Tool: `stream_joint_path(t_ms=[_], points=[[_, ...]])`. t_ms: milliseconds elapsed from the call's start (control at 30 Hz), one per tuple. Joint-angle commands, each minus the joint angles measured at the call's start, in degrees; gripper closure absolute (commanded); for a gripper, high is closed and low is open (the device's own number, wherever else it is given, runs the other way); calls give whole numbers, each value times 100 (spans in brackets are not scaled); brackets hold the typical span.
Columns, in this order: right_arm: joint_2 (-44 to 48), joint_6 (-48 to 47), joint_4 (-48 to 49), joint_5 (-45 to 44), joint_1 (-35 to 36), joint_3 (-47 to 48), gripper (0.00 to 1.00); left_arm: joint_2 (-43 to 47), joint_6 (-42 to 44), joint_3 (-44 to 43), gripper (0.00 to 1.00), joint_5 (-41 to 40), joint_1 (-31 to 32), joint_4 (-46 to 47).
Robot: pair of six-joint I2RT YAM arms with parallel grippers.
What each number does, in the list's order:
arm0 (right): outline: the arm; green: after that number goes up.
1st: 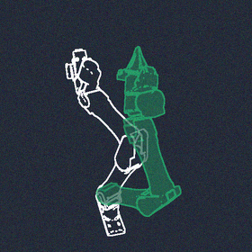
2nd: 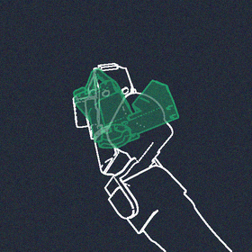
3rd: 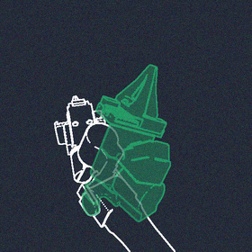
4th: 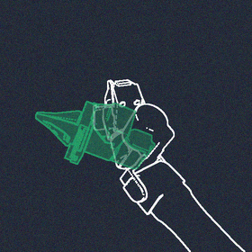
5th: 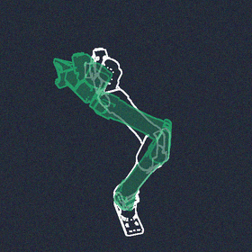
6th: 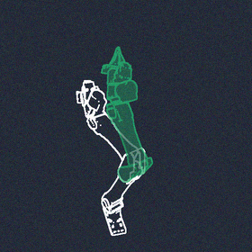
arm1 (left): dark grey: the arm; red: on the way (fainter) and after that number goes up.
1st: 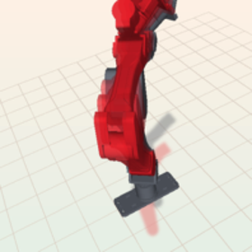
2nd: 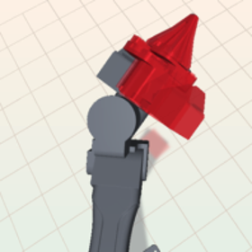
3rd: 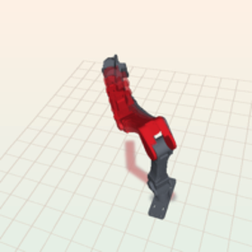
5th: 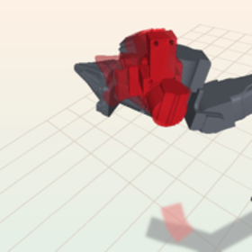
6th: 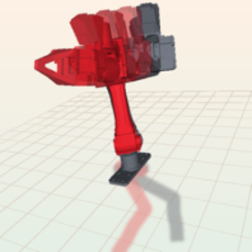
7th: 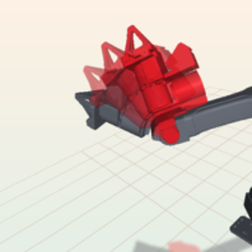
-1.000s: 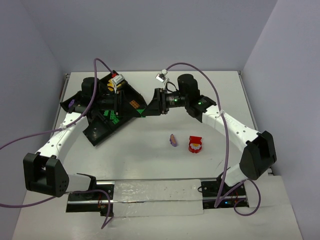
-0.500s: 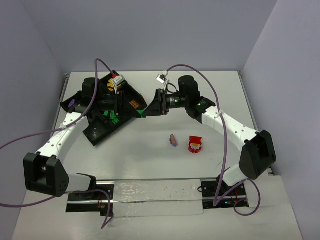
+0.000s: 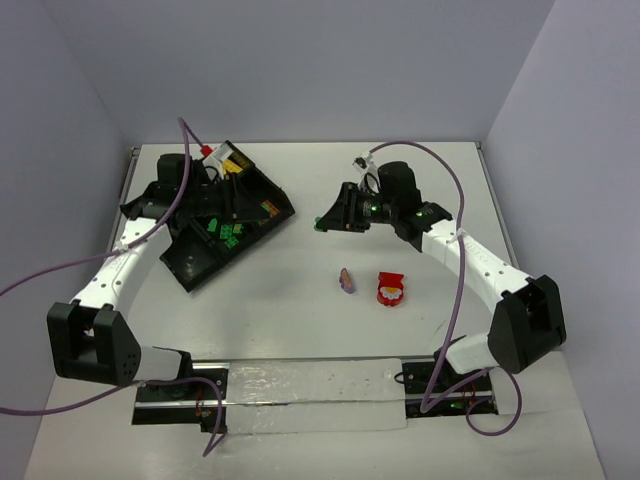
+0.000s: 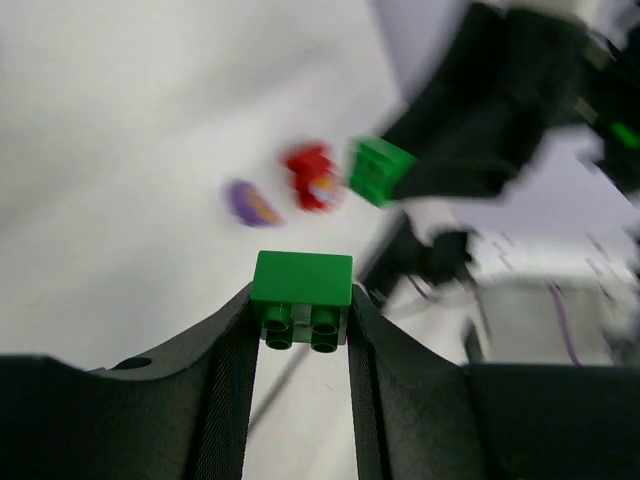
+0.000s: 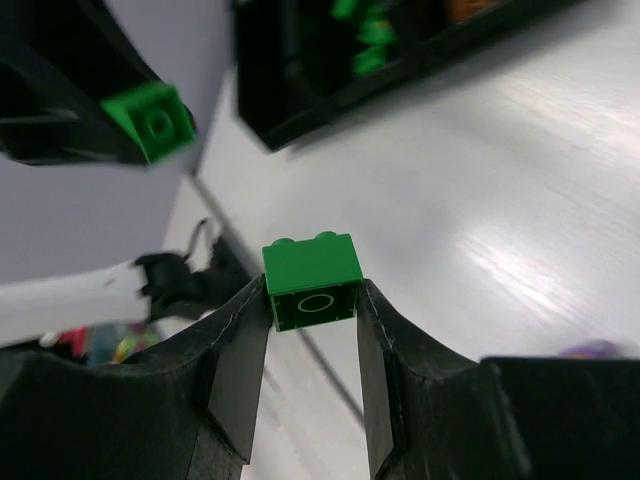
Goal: Sort the legos into containers by color
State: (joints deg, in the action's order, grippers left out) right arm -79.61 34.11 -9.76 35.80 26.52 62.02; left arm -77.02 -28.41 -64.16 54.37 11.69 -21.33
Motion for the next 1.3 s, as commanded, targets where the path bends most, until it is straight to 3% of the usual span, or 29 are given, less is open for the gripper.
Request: stream_joint_path(t_ms=[0, 100, 267, 567, 633, 767, 900, 1000, 1133, 1267], points=[[275, -403, -920, -1853, 2, 156, 100, -336, -83, -293, 100, -4006, -141, -1082], [355, -405, -971, -2059, -7, -40, 100, -359, -407, -56, 100, -5453, -141, -940], [403, -371, -975, -2033, -7, -250, 100, -922, -481, -514, 100, -6624, -141, -1266], [537, -484, -1265, -2425, 89, -238, 100, -1847, -396, -1033, 98, -7080, -141, -1135], [552, -546, -1412, -2613, 192, -123, 100, -1927, -455, -1054, 87, -7099, -141, -1158], [535, -630, -1590, -2916, 448, 60, 100, -1880, -477, -996, 54, -7092, -140, -1126], [252, -771, -1825, -3266, 840, 411, 100, -1722, -403, -1071, 34, -6899, -133, -1169], [23, -818, -1834, -3352, 1174, 767, 100, -1541, -357, -1206, 28, -6790, -132, -1282], [-565, -775, -1542, -3357, 1402, 1192, 100, -1173, -323, -1546, 27, -6689, -130, -1607], [-1429, -939, -1519, -3477, 1728, 2202, 100, -672, -329, -1987, 27, -6724, -132, -2052]])
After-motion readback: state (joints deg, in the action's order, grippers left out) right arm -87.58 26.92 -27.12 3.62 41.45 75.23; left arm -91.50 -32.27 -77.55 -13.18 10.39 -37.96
